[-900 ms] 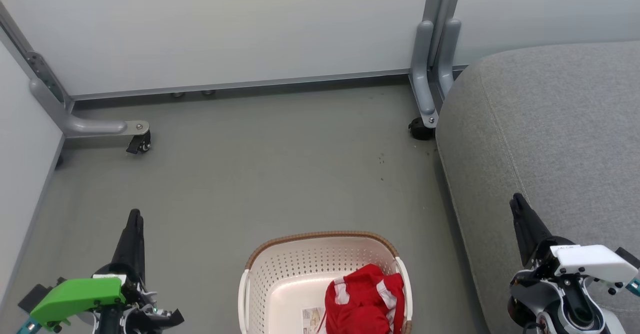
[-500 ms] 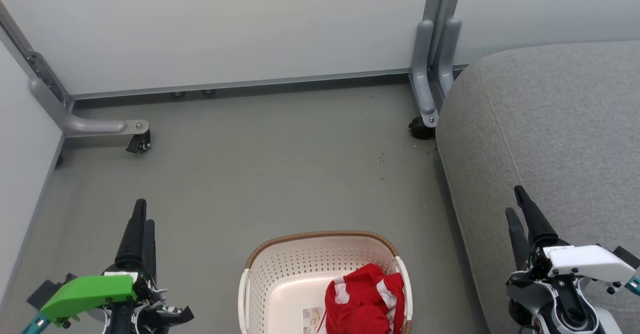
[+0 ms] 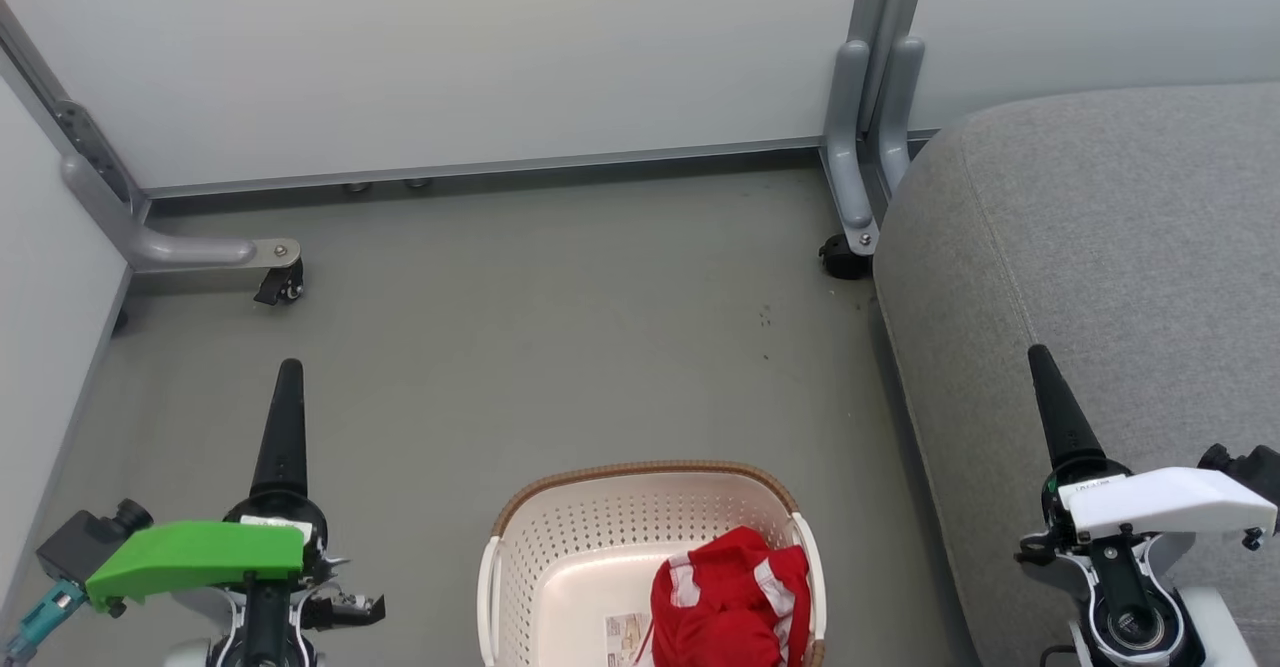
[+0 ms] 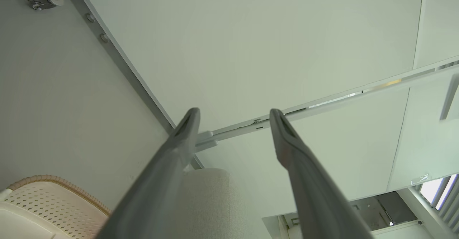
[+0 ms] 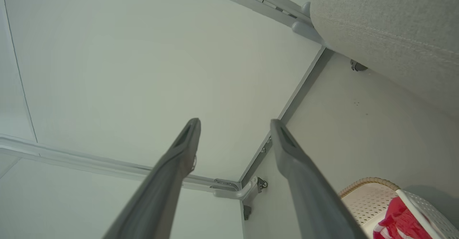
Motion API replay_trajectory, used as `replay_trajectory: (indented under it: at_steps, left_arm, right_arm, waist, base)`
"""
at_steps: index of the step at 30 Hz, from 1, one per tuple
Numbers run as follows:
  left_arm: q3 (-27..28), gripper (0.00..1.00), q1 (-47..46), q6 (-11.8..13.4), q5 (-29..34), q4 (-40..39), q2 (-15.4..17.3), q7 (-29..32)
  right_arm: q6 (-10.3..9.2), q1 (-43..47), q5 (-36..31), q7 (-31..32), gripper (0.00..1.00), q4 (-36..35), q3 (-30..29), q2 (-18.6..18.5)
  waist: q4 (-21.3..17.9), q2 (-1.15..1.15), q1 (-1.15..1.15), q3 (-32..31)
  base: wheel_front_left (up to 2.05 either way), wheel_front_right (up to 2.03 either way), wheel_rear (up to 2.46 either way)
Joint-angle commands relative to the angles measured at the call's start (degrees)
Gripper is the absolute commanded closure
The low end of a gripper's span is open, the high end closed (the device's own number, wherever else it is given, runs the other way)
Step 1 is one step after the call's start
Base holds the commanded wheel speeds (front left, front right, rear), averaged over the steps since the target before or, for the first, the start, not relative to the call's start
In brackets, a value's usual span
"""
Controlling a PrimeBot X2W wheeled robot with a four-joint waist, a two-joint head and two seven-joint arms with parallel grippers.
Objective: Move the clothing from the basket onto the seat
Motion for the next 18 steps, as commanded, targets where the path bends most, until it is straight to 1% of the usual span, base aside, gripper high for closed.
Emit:
replay_trajectory:
  at_steps: [1,11,18]
  left_arm:
    - [-0.4,0.0,-1.4,0.0,2.8,-1.3,0.7,-0.7]
    - [-2.4,0.0,-0.5,0.0,14.8,-1.4,1.3,-2.8]
    - [-3.1,0.0,0.0,0.0,22.0,-1.1,1.4,-4.2]
  right_arm:
    - [0.03,-0.7,-2.7,-0.7,0.0,-1.5,0.3,-0.3]
    - [0.03,-0.1,-15.3,-2.8,0.0,-3.0,2.2,-1.1]
    - [0.04,0.3,-22.8,-4.2,0.0,-4.0,3.2,-1.6]
  waist:
    - [0.0,0.0,0.0,0.0]
    - [0.0,0.0,0.0,-0.2]
    - [0.0,0.0,0.0,-0.2]
  base:
    - [0.0,0.0,0.0]
    - [0.0,0.0,0.0]
    - [0.0,0.0,0.0]
